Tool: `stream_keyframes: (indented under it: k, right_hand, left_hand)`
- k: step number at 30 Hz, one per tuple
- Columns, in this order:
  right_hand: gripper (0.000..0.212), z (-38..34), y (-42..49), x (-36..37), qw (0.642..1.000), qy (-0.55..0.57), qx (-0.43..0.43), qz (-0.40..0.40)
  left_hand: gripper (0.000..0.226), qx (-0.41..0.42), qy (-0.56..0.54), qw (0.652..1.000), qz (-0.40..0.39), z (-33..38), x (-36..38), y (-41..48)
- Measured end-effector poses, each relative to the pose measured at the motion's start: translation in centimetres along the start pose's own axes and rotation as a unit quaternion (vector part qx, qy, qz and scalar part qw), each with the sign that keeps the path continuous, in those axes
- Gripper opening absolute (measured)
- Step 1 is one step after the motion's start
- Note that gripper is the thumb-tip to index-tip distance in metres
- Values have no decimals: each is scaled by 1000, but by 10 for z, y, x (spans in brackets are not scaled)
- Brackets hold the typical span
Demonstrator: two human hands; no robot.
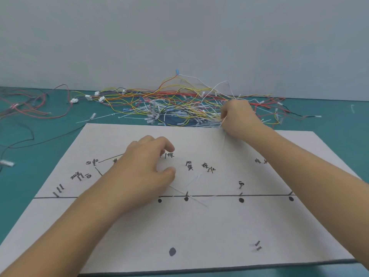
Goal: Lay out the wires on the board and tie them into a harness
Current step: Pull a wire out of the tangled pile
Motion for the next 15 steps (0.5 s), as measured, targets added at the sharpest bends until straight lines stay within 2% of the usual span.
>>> stream_keyframes:
  k: [6, 8, 11, 13, 15]
  right_hand:
    - [23, 27, 22, -16, 995, -38, 24, 85]
    - [23, 31, 22, -19, 992, -75, 27, 99]
    - [24, 36, 14, -18, 985, -126, 27, 114]
    - [24, 39, 8, -18, 988, -93, 42, 119]
    - [23, 41, 3, -21, 990, -24, 59, 129]
  left_hand:
    - [52, 27, 163, 979, -119, 17, 17, 7]
    - [54, 42, 148, 978, -138, 17, 17, 5]
    - [58, 58, 98, 986, -125, 14, 9, -3]
    - [54, 71, 82, 985, -133, 11, 3, -8]
    - [44, 86, 114, 977, -155, 9, 1, -10]
Point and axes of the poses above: each hand's wrist, its own y-axis towards the middle knuckle, its own x-axis out of the palm, z = x × y, the point moved 6 cm from there along y, towards the middle knuckle, and after that the axes turned 1 degree about y, right-handed, at the moved point
